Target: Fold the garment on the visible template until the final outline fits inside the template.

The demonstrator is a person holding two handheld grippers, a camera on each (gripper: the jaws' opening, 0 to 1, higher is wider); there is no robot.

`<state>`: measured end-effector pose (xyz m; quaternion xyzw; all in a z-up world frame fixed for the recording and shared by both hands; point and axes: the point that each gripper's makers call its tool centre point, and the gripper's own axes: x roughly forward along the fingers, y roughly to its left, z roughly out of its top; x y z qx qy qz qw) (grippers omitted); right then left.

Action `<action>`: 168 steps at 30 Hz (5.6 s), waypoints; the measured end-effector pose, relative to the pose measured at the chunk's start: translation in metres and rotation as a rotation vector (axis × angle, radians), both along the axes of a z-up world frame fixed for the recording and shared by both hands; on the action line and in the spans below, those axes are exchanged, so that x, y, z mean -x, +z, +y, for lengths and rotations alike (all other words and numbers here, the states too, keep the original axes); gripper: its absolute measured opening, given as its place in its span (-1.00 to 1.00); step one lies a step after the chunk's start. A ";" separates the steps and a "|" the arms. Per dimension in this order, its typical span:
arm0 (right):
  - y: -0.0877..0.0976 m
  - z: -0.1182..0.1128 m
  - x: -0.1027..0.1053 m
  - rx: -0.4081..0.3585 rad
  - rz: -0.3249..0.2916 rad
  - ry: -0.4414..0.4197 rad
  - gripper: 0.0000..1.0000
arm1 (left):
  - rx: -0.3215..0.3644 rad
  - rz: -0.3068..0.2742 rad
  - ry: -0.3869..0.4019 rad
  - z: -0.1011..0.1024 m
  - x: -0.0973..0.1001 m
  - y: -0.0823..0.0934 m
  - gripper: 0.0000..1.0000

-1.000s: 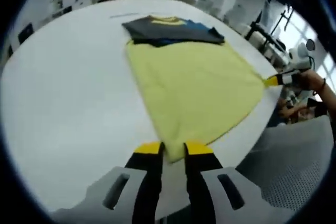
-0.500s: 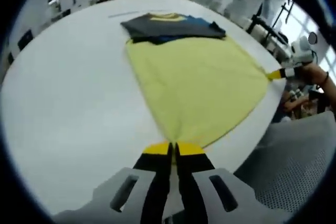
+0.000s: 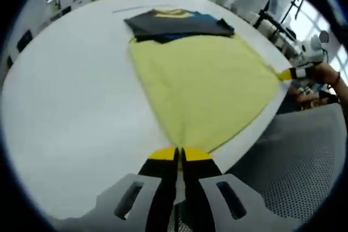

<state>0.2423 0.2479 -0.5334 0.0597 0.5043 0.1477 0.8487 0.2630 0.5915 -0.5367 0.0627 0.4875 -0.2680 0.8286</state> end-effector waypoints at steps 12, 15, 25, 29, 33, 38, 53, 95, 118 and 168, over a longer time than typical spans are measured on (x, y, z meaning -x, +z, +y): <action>0.003 0.002 0.022 0.007 0.028 0.018 -1.00 | -0.012 0.028 -0.035 0.002 0.025 0.006 -1.00; 0.002 0.002 0.027 0.004 0.038 0.011 -1.00 | -0.017 0.032 -0.044 0.002 0.030 0.006 -1.00; 0.012 0.004 0.034 -0.005 0.053 0.020 -1.00 | 0.002 0.048 -0.013 0.006 0.036 0.016 -1.00; 0.025 0.002 0.025 -0.011 0.026 0.016 -1.00 | 0.017 0.029 0.003 0.006 0.027 0.029 -1.00; 0.041 -0.002 0.005 -0.012 -0.031 0.024 -1.00 | 0.040 -0.017 0.025 0.007 0.009 0.048 -1.00; 0.060 -0.004 -0.015 -0.005 -0.091 0.037 -1.00 | 0.055 -0.066 0.033 0.008 -0.009 0.066 -1.00; 0.111 0.002 -0.081 0.011 -0.247 0.068 -1.00 | 0.112 -0.213 0.083 0.009 -0.072 0.115 -1.00; 0.157 -0.009 -0.271 0.056 -0.517 -0.047 -1.00 | 0.230 -0.496 0.304 -0.001 -0.259 0.177 -1.00; 0.071 -0.016 -0.345 0.163 -0.462 -0.191 -1.00 | 0.170 -0.455 0.511 -0.003 -0.337 0.085 -1.00; 0.010 -0.019 -0.341 0.253 -0.384 0.080 -0.30 | 0.040 -0.471 0.167 0.007 -0.334 0.017 -0.23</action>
